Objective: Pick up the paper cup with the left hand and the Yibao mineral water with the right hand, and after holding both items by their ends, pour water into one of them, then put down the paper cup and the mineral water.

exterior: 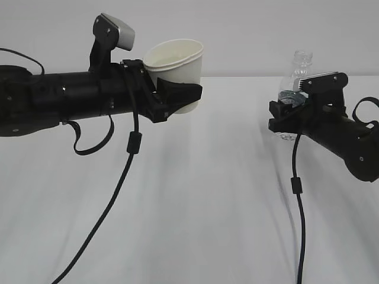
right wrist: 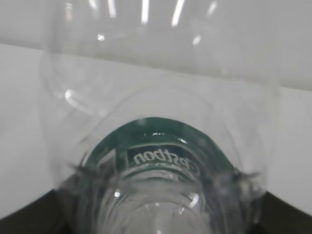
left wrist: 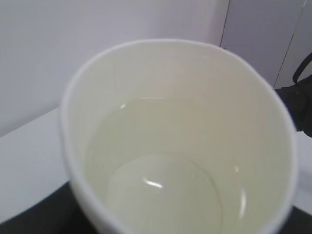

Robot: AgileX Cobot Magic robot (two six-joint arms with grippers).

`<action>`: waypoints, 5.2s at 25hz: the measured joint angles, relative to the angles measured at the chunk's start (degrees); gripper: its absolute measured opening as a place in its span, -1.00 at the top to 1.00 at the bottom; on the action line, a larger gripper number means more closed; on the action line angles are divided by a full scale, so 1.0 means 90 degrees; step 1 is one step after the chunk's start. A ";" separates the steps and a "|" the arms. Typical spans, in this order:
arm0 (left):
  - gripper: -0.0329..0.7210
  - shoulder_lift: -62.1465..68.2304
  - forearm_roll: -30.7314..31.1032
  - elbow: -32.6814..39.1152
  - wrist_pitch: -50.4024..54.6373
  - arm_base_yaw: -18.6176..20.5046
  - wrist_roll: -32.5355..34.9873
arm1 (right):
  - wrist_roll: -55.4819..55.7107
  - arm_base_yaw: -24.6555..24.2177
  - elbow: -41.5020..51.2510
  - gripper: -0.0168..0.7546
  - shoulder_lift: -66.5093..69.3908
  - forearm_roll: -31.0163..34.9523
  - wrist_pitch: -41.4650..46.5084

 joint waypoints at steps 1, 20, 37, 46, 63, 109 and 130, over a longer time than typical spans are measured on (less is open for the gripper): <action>-0.28 0.0000 0.0000 0.0000 -0.0048 0.0000 0.0000 | -0.0067 0.0000 -0.0005 -0.19 0.0010 0.0000 -0.0006; -0.28 0.0000 0.0139 0.0000 -0.0103 0.0000 0.0000 | -0.0209 0.0000 -0.0015 -0.19 0.0570 0.0000 -0.0506; -0.27 0.0000 0.0164 0.0000 -0.0103 0.0000 0.0000 | -0.0209 0.0000 -0.0019 -0.19 0.0758 0.0000 -0.0836; -0.27 0.0000 0.0174 0.0000 -0.0103 0.0000 0.0000 | -0.0398 0.0000 -0.0019 -0.19 0.0769 0.0000 -0.0935; -0.27 0.0000 0.0174 0.0000 -0.0103 0.0000 0.0000 | -0.0398 0.0000 -0.0019 -0.34 0.0769 0.0000 -0.0974; -0.27 0.0000 0.0207 0.0000 -0.0103 -0.0036 0.0004 | -0.0289 -0.0011 0.2171 -0.56 -0.0485 0.0031 -0.1911; -0.27 0.0000 0.0246 0.0000 -0.0103 -0.0036 0.0004 | -0.0289 -0.0011 0.3034 -0.56 -0.2244 0.0182 -0.1911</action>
